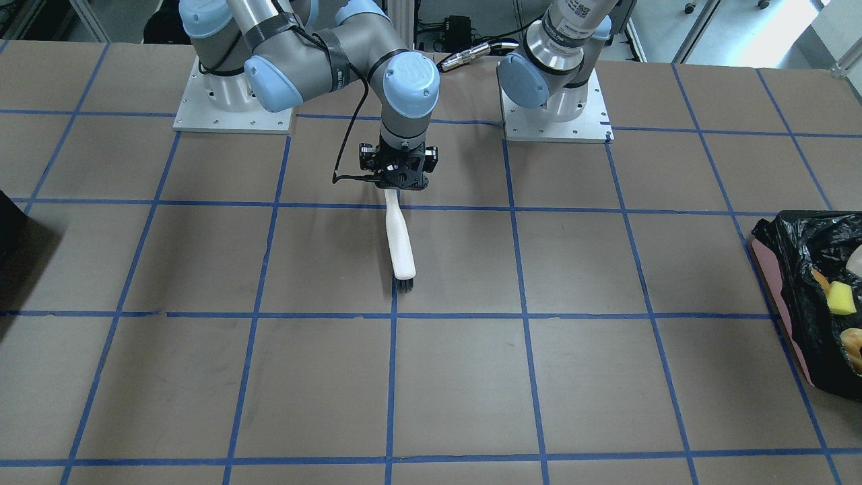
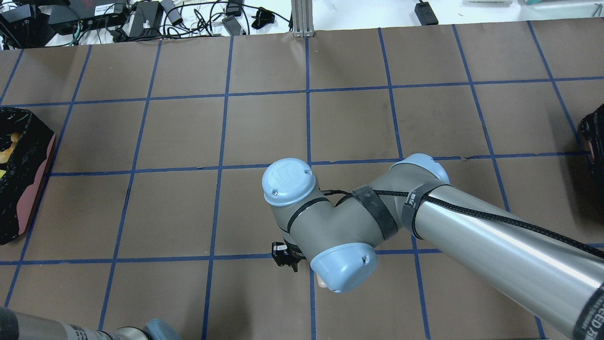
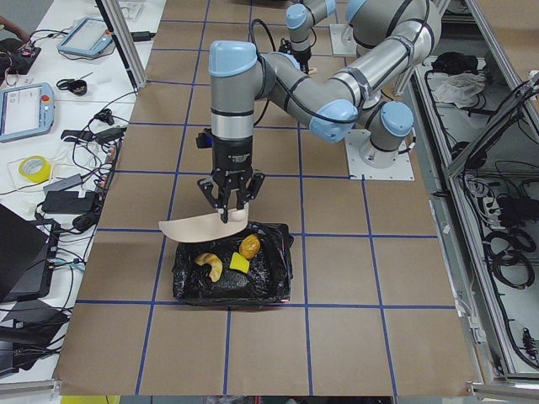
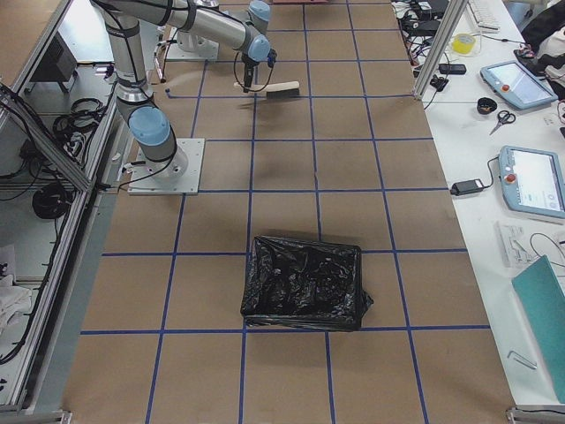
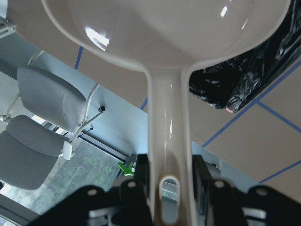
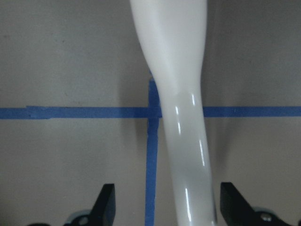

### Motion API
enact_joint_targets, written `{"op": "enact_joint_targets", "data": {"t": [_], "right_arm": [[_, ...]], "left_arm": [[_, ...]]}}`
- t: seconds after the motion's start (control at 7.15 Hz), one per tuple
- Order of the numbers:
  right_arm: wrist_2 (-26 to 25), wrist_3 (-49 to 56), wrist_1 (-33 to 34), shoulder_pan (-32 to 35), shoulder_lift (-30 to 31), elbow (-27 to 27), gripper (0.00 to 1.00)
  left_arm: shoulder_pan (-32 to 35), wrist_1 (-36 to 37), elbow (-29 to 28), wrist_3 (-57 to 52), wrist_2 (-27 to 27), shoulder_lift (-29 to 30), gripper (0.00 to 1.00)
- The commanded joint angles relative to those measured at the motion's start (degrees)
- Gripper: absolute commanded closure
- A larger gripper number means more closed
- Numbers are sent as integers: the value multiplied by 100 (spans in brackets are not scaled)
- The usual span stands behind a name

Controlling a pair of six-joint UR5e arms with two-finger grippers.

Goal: Sweep and dump trash in nearest bin
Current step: 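Tip the dustpan over the bag with the left gripper while the right withdraws the brush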

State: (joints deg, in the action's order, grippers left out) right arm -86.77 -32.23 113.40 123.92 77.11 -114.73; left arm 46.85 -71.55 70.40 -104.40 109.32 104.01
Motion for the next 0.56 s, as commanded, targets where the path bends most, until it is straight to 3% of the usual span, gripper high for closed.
{"op": "enact_joint_targets", "data": {"t": [0.0,0.28,0.42], "right_arm": [[-15,23,42,0,-3,12,6],[-7,15,130,0,-3,47,5],[-7,-20,95,0,-3,160,3]], "left_arm": [[752,-604,43,1670,-425,-231,100],[1227,-1061,244,3331,-1199,-223,100],[1561,-1072,429,3861,-1237,-310,100]]}}
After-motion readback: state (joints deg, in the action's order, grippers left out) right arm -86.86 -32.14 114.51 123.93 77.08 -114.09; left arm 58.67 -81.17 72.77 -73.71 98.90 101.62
